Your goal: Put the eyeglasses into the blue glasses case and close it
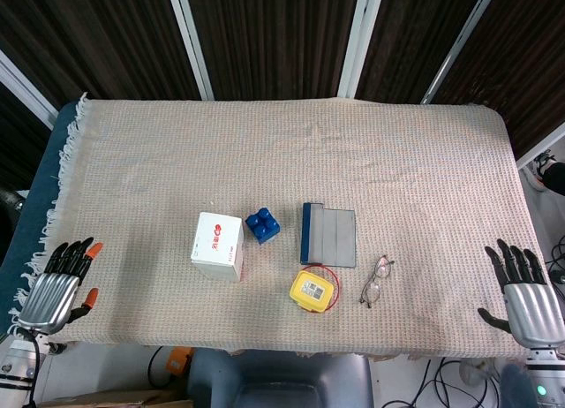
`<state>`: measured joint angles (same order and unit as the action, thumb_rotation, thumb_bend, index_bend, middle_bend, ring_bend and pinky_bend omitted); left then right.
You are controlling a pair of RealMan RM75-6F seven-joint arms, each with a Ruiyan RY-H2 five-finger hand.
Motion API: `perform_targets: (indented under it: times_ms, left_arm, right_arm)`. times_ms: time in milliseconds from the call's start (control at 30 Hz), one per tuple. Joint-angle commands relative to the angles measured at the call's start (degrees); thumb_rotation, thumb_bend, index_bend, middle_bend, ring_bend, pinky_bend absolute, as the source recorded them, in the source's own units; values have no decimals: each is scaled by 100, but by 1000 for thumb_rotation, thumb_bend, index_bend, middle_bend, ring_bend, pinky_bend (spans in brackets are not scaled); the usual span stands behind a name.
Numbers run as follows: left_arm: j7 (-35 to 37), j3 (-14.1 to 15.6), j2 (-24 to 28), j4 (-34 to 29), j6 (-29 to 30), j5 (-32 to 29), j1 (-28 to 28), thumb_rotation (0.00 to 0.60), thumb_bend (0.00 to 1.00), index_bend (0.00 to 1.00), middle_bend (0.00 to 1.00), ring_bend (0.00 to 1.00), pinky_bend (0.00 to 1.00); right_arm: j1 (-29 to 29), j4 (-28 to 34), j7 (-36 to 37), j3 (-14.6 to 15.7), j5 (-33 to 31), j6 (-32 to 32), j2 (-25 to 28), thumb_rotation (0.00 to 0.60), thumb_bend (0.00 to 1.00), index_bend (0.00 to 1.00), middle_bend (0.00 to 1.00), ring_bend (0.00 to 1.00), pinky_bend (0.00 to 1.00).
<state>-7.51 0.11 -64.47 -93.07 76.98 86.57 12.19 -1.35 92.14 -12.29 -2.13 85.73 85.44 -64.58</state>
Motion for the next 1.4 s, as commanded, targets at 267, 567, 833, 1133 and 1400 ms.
perform_targets:
  times_ms: [267,567,833,1133,1400]
  left_arm:
    - [56,-4,25,10,-8,-16,-11,600,417,0,0,0,14]
    - [-7,-73,1,14,-25,-144,-4,600,417,0,0,0,14]
    - [-259,-67,-83,-22,-139,-229,32,600,417,0,0,0,14]
    - [-385,-90,-130,-27,-213,-317,66,600,418,0,0,0,14]
    - [-356,-101,-122,-29,-204,-316,74,600,418,0,0,0,14]
  right_arm:
    - [-341,-348,-97,18,325,-327,-177,600,134,26,0,0,0]
    - [-1669,-1965,-264,340,1775,-1485,-575,600,134,299,0,0,0]
    - [-2441,-3115,691,607,2726,-1247,-1078,600,211,494,0,0,0]
    - [-2926,-3658,907,808,2892,-1518,-1494,600,317,568,0,0,0]
    - [-3165,-3721,773,914,2854,-1720,-1633,600,412,595,0,0,0]
